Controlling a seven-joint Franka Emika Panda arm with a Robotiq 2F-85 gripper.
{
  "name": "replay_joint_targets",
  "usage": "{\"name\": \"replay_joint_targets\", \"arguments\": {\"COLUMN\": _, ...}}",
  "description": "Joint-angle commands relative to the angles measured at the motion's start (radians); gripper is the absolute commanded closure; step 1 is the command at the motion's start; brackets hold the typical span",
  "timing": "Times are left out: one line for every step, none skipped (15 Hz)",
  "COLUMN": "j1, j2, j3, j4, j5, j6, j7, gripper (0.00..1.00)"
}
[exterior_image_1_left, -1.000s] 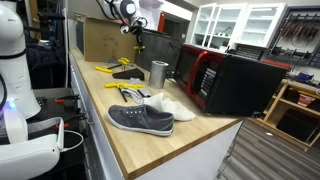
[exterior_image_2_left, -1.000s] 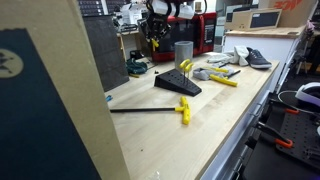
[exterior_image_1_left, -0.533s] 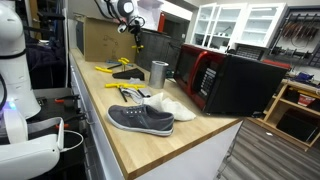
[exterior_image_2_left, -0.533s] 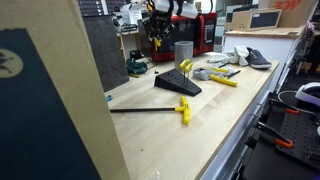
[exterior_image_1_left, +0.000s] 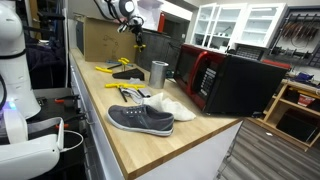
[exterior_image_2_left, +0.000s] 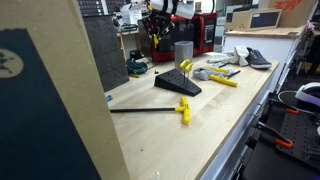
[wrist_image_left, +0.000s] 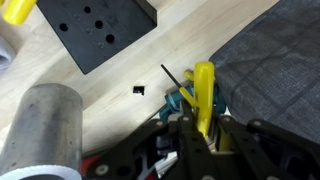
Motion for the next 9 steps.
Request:
{"name": "replay_joint_targets", "arguments": {"j1": -0.007, "j2": -0.042, "j3": 0.008, "j4": -0.045, "j5": -0.05, "j6": 0.017, "j7": 0.214, "gripper": 0.96}}
{"name": "replay_joint_targets", "arguments": {"j1": -0.007, "j2": -0.046, "j3": 0.009, "j4": -0.054, "j5": -0.064, "j6": 0.022, "j7": 0.266, "gripper": 0.96}}
{"name": "replay_joint_targets", "arguments": {"j1": -0.007, "j2": -0.048, "j3": 0.011, "j4": -0.062, "j5": -0.085, "j6": 0.023, "j7": 0.311, "gripper": 0.96}}
{"name": "replay_joint_targets", "arguments": {"j1": -0.007, "j2": -0.052, "j3": 0.013, "j4": -0.07, "j5": -0.102, "j6": 0.022, "j7": 0.357, "gripper": 0.96}}
{"name": "replay_joint_targets", "arguments": {"j1": -0.008, "j2": -0.059, "j3": 0.014, "j4": -0.08, "j5": -0.119, "j6": 0.019, "j7": 0.397, "gripper": 0.96}}
{"name": "replay_joint_targets", "arguments": {"j1": -0.011, "j2": -0.068, "j3": 0.017, "j4": -0.092, "j5": -0.127, "j6": 0.017, "j7": 0.43, "gripper": 0.96}}
{"name": "replay_joint_targets", "arguments": {"j1": -0.013, "j2": -0.076, "j3": 0.019, "j4": -0.104, "j5": -0.135, "j6": 0.015, "j7": 0.46, "gripper": 0.96}}
{"name": "replay_joint_targets", "arguments": {"j1": -0.016, "j2": -0.085, "j3": 0.022, "j4": -0.117, "j5": -0.13, "j6": 0.012, "j7": 0.482, "gripper": 0.96}}
{"name": "replay_joint_targets", "arguments": {"j1": -0.019, "j2": -0.094, "j3": 0.024, "j4": -0.128, "j5": -0.131, "j6": 0.01, "j7": 0.507, "gripper": 0.96}}
